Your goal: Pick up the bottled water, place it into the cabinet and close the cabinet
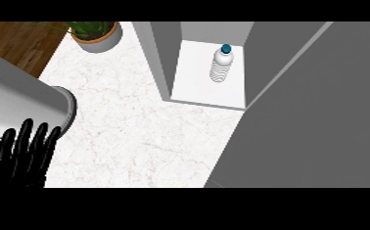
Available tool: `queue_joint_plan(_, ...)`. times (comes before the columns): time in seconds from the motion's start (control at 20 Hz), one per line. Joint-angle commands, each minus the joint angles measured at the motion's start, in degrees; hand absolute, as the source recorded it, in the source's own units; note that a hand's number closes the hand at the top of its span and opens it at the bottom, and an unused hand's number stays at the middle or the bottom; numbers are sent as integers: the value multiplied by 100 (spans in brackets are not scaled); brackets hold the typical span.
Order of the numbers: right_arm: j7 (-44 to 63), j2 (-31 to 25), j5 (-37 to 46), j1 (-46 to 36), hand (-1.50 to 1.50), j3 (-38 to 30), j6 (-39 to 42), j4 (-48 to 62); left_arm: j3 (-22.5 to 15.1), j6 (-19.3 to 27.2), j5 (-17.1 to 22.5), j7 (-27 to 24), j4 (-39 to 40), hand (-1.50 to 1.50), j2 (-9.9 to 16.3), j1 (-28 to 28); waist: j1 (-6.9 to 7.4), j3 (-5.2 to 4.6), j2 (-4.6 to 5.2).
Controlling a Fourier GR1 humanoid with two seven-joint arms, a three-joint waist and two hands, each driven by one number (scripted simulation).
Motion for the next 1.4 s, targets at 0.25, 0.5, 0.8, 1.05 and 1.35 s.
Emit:
queue_joint_plan(0.25,636,912,-1699,43,150,469,-454,1424,20,-236,32,30,-76,-150,123,-71,317,8,128)
queue_joint_plan(0.5,263,913,-1789,28,150,-506,-1046,1206,97,-246,120,-10,24,-150,78,10,26,17,93)
queue_joint_plan(0.8,-65,918,-1672,204,150,-1090,-1572,1214,234,-268,141,-66,81,-150,127,134,-105,18,81)
queue_joint_plan(1.05,-220,923,-1735,-206,150,-1598,-2034,1565,222,-426,216,-29,79,-150,178,150,1,16,80)
queue_joint_plan(1.35,-342,942,-1916,-1762,150,-2104,-3183,2807,165,-542,220,-12,193,-150,158,98,137,40,55)
